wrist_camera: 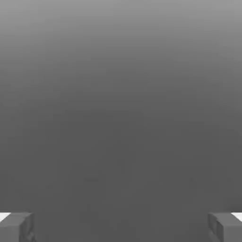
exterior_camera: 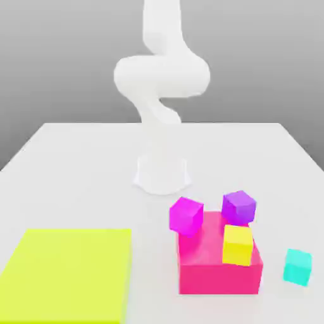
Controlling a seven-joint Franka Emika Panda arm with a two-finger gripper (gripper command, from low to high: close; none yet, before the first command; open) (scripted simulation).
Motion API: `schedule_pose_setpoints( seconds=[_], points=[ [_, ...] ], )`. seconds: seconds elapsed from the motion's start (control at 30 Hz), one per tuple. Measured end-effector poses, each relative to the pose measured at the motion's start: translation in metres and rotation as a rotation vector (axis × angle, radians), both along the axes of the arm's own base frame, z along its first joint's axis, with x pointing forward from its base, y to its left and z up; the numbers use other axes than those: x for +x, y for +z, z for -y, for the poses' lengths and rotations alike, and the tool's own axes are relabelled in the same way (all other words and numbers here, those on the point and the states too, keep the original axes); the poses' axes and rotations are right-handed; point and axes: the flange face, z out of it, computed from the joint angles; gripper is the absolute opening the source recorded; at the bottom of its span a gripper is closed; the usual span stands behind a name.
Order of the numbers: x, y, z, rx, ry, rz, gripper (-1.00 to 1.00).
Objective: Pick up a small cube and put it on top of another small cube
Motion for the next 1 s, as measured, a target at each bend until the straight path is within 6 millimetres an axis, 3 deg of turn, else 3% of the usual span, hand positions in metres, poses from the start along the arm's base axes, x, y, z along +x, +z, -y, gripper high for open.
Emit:
schedule_pose_setpoints(
  seconds=[0.2,0.33,0.43,0.53,0.67,0.87,1.0],
  points=[
    [0.059,-0.102,-0.066,-0.101,0.224,-0.162,0.00],
    [0.078,-0.175,-0.112,-0.168,0.377,-0.262,0.00],
    [0.081,-0.232,-0.147,-0.217,0.495,-0.335,0.00],
    [0.076,-0.290,-0.180,-0.266,0.615,-0.406,0.00],
    [0.049,-0.367,-0.230,-0.336,0.801,-0.496,0.00],
    [0.003,-0.476,-0.261,-0.416,1.010,-0.625,0.00],
    [-0.002,-0.529,-0.264,-0.422,1.030,-0.637,0.00]
  ],
)
